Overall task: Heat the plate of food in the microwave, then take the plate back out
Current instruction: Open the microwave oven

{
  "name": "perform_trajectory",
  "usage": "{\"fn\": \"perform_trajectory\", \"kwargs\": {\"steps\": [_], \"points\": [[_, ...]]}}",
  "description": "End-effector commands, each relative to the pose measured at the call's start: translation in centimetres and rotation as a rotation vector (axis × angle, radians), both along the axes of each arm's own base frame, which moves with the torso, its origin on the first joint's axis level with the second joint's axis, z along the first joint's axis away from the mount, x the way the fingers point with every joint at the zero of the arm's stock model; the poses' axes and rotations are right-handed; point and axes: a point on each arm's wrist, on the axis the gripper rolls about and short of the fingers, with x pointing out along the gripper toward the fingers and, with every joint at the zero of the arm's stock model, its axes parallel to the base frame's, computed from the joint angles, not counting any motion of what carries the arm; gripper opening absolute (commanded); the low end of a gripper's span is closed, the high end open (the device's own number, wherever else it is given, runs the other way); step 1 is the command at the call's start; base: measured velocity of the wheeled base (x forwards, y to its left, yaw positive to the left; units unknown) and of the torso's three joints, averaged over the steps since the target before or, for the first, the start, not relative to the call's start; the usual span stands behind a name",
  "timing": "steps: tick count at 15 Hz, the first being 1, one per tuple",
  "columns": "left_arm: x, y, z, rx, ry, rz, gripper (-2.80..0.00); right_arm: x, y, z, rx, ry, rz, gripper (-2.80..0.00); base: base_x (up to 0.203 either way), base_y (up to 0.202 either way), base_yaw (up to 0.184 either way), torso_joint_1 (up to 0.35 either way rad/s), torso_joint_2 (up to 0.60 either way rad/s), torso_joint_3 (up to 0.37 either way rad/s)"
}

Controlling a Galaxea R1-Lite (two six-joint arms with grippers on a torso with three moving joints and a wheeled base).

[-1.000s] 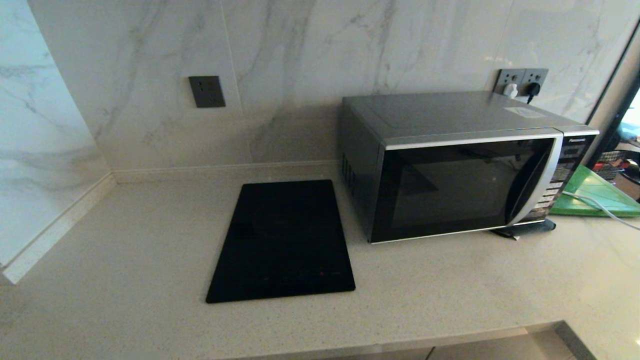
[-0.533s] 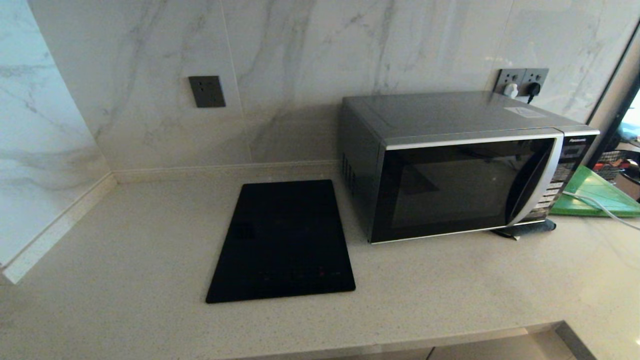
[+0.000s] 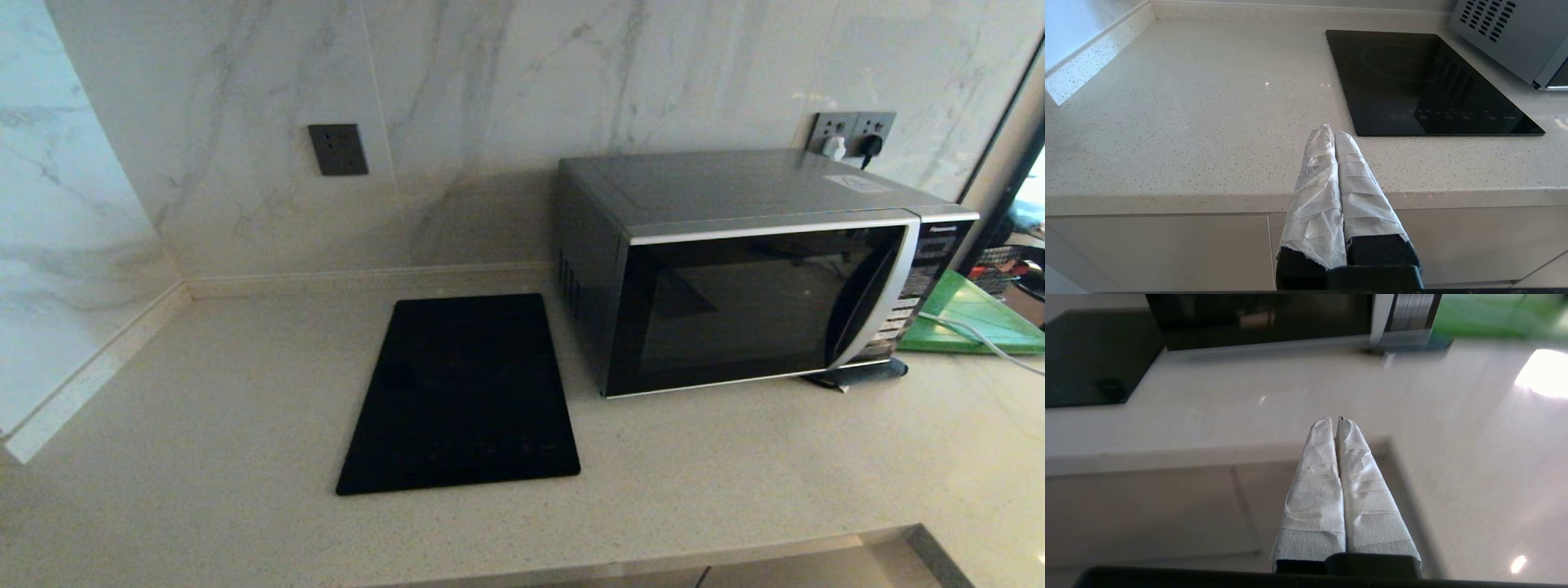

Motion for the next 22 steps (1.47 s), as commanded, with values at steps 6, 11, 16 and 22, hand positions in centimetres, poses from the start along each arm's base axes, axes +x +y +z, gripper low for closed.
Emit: {"fn": "perform_trajectory", "kwargs": {"steps": [6,11,16,22], "points": [[0.01,0.0,0.01,0.0,0.001,0.001,-2.8,0.04,-0.03,0.02,0.063,-0.008,-0.012,-2.8,0.0,0.0,0.0,0.0,0.0,0.0],[0.01,0.0,0.01,0.0,0.001,0.001,-2.8,0.04,-0.03,0.02,0.064,-0.008,-0.012,-2.8,0.0,0.0,0.0,0.0,0.0,0.0],[0.01,0.0,0.01,0.0,0.001,0.001,-2.8,0.04,-0.03,0.02,0.064,-0.008,-0.012,-2.8,0.0,0.0,0.0,0.0,0.0,0.0],[0.01,0.0,0.01,0.0,0.001,0.001,-2.8,0.04,-0.03,0.02,0.064,-0.008,-0.012,-2.8,0.0,0.0,0.0,0.0,0.0,0.0]]}}
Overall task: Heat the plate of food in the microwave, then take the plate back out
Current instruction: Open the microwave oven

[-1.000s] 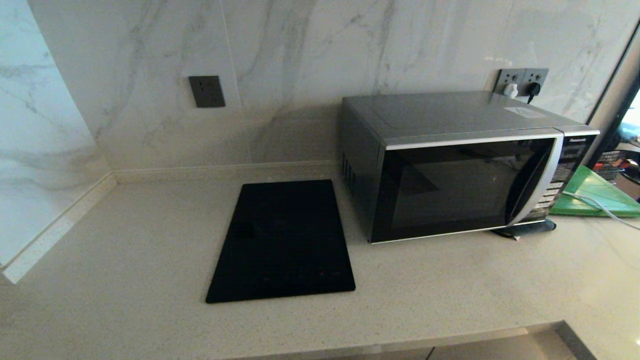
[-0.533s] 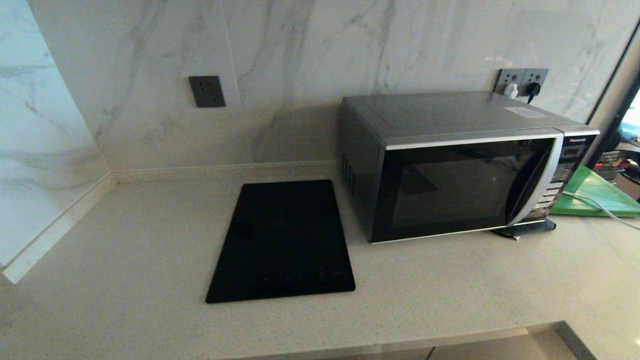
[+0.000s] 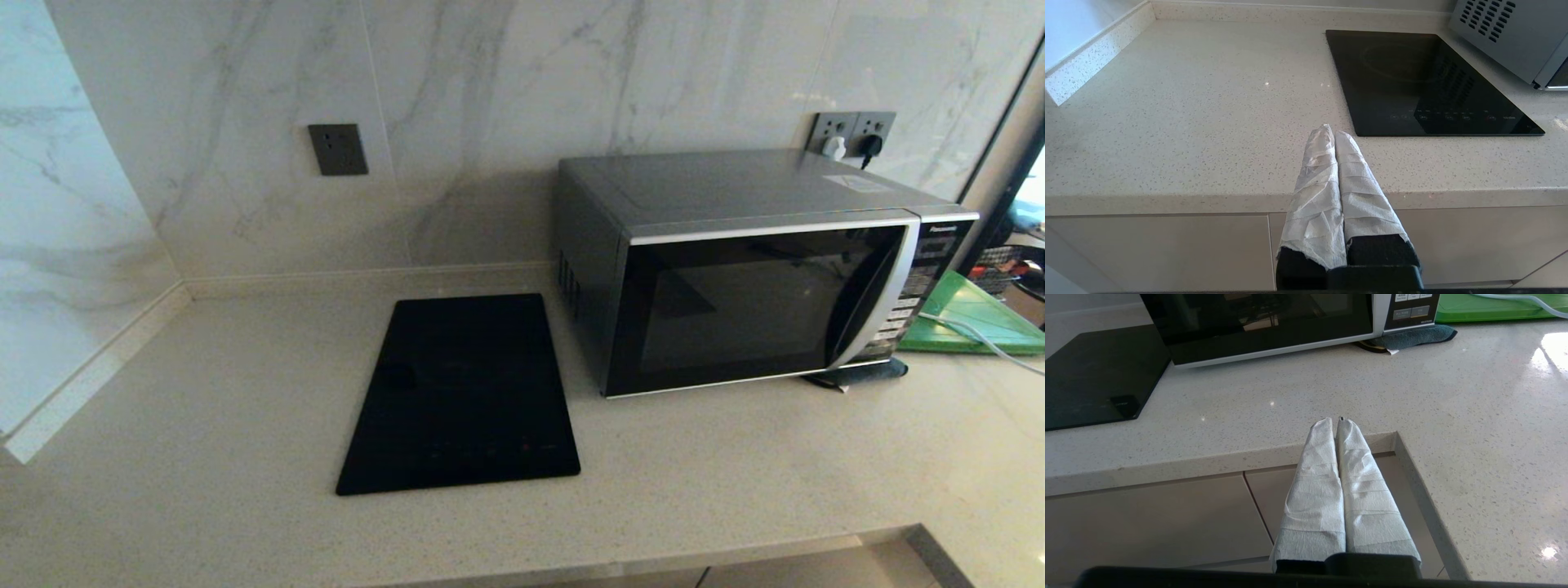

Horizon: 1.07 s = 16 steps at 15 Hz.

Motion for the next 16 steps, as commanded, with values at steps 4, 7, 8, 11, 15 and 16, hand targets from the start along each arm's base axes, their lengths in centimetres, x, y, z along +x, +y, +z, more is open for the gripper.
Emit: {"fn": "perform_trajectory", "kwargs": {"steps": [4,7,8,11,15,16], "points": [[0.01,0.0,0.01,-0.001,0.001,0.001,-2.8,0.02,0.0,-0.04,0.001,0.003,0.0,-2.8,0.0,0.0,0.0,0.0,0.0,0.0],[0.01,0.0,0.01,-0.001,0.001,0.001,-2.8,0.02,0.0,-0.04,0.001,0.003,0.0,-2.8,0.0,0.0,0.0,0.0,0.0,0.0],[0.01,0.0,0.01,-0.001,0.001,0.001,-2.8,0.02,0.0,-0.04,0.0,0.003,0.0,-2.8,0.0,0.0,0.0,0.0,0.0,0.0],[0.01,0.0,0.01,-0.001,0.001,0.001,-2.8,0.02,0.0,-0.04,0.001,0.003,0.0,-2.8,0.0,0.0,0.0,0.0,0.0,0.0],[0.01,0.0,0.01,-0.001,0.001,0.001,-2.8,0.02,0.0,-0.04,0.001,0.003,0.0,-2.8,0.0,0.0,0.0,0.0,0.0,0.0],[0.01,0.0,0.01,-0.001,0.001,0.001,-2.8,0.02,0.0,-0.04,0.001,0.003,0.0,-2.8,0.0,0.0,0.0,0.0,0.0,0.0]]}}
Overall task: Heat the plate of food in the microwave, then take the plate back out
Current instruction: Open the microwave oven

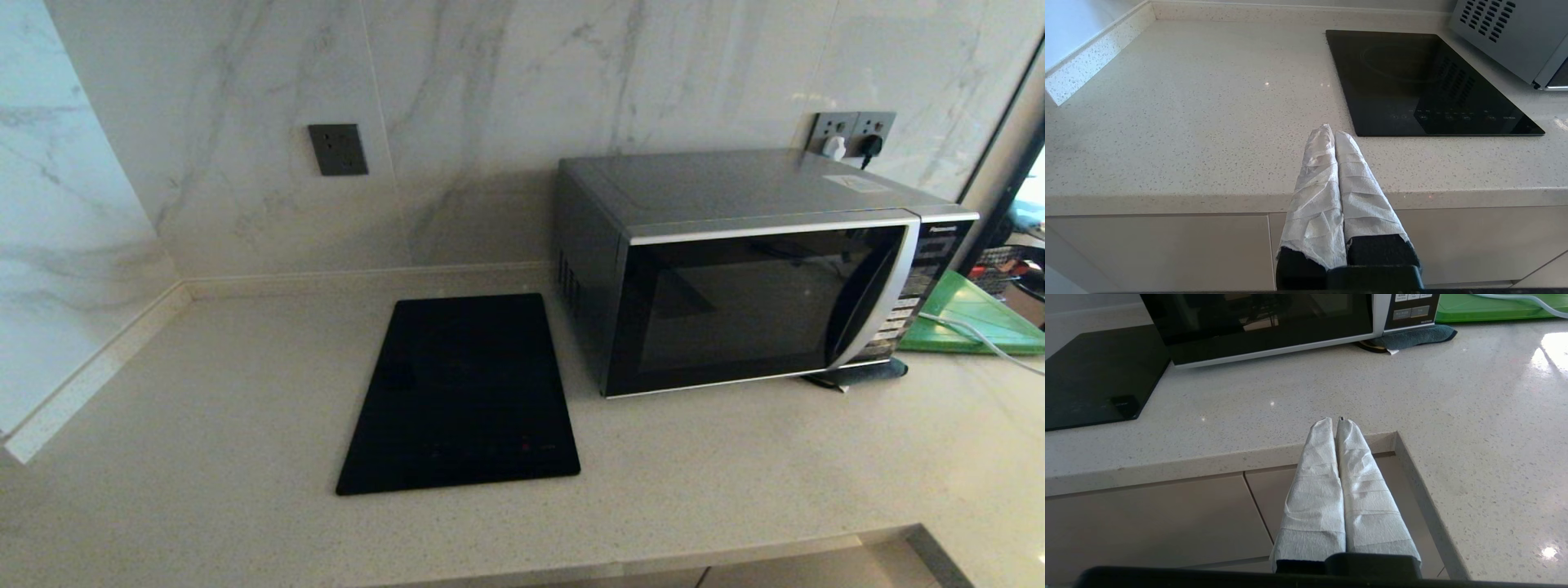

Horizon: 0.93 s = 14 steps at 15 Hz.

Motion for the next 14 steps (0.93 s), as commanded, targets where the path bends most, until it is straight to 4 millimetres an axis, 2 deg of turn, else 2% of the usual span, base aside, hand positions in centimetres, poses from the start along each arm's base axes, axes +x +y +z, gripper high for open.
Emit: {"fn": "perform_trajectory", "kwargs": {"steps": [1,14], "points": [[0.01,0.0,0.01,0.0,0.001,0.001,-2.8,0.02,0.0,-0.04,0.001,0.003,0.0,-2.8,0.0,0.0,0.0,0.0,0.0,0.0],[0.01,0.0,0.01,0.0,0.001,0.001,-2.8,0.02,0.0,-0.04,0.003,0.003,-0.002,-2.8,0.0,0.0,0.0,0.0,0.0,0.0]]}}
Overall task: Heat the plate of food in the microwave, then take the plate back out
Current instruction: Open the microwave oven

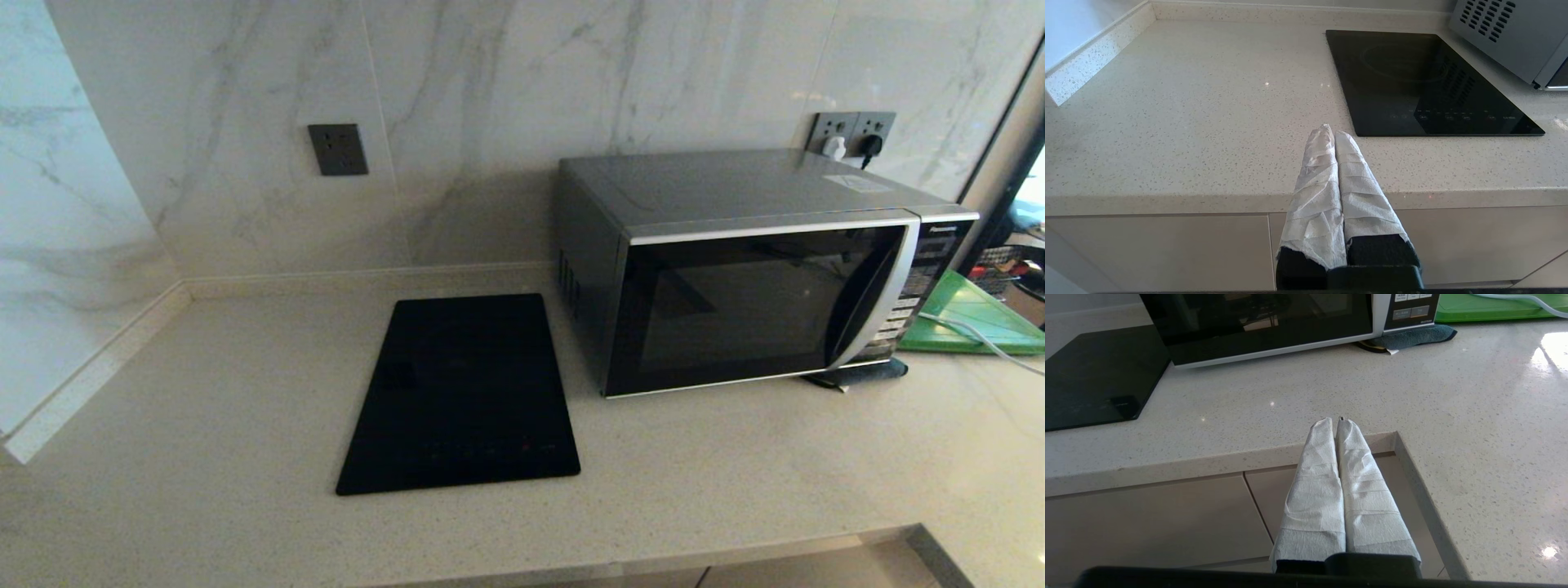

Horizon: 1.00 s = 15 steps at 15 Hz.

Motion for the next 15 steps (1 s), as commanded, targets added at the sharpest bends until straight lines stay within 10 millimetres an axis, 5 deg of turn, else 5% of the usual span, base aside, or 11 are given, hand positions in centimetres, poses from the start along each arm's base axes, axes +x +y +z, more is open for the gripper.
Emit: {"fn": "perform_trajectory", "kwargs": {"steps": [1,6,15], "points": [[0.0,0.0,0.0,-0.002,0.001,0.001,-2.8,0.0,0.0,0.0,0.001,0.003,0.0,-2.8,0.0,0.0,0.0,0.0,0.0,0.0],[0.0,0.0,0.0,-0.001,0.001,0.001,-2.8,-0.1,0.0,0.4,0.006,-0.011,-0.014,-2.8,0.0,0.0,0.0,0.0,0.0,0.0],[0.0,0.0,0.0,-0.001,0.001,0.001,-2.8,-3.9,-0.1,9.7,-0.001,-0.015,-0.068,-2.8,0.0,0.0,0.0,0.0,0.0,0.0]]}}
